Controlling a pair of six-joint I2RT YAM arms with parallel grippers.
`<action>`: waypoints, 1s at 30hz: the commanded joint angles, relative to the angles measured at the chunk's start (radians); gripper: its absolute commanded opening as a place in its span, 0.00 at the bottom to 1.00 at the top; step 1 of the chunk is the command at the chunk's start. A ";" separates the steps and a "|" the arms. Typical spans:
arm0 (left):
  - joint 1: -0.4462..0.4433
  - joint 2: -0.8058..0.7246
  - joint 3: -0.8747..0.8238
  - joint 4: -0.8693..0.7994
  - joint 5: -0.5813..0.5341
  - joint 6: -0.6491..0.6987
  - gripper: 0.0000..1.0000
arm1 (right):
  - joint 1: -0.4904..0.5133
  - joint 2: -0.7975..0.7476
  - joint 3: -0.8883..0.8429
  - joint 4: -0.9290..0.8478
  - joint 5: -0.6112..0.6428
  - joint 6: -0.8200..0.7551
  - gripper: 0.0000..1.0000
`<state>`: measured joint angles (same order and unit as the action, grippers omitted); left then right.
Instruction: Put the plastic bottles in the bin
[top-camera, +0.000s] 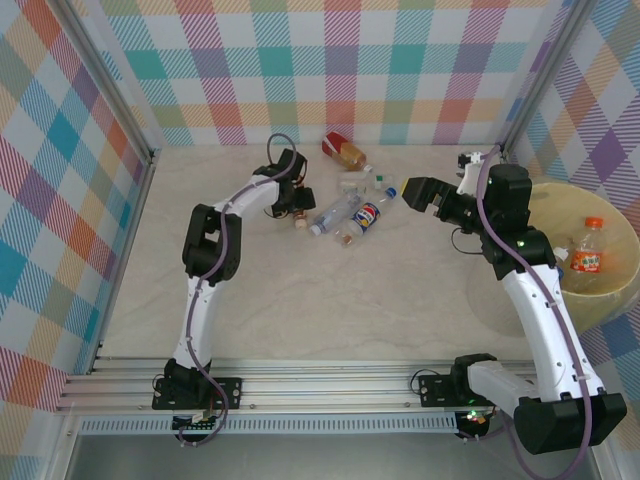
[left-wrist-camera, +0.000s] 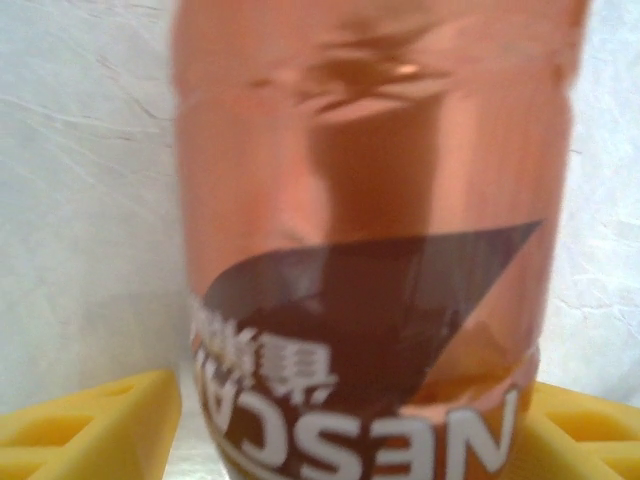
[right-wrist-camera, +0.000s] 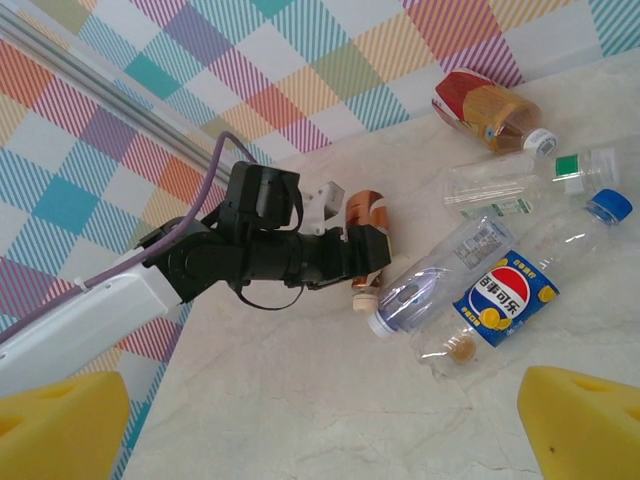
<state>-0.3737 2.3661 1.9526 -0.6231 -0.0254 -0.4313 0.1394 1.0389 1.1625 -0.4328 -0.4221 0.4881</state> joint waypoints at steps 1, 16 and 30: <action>0.013 -0.007 -0.037 -0.025 -0.057 -0.015 0.72 | 0.008 -0.016 0.034 -0.020 0.022 -0.023 1.00; 0.010 -0.144 -0.288 0.018 -0.162 -0.068 0.57 | 0.010 0.005 0.016 -0.008 0.023 -0.016 1.00; -0.039 -0.313 -0.545 0.092 -0.165 -0.066 0.60 | 0.015 0.062 0.012 0.025 0.017 -0.001 1.00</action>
<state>-0.3973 2.0827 1.4635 -0.4683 -0.1650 -0.4824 0.1459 1.0924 1.1652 -0.4419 -0.4015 0.4866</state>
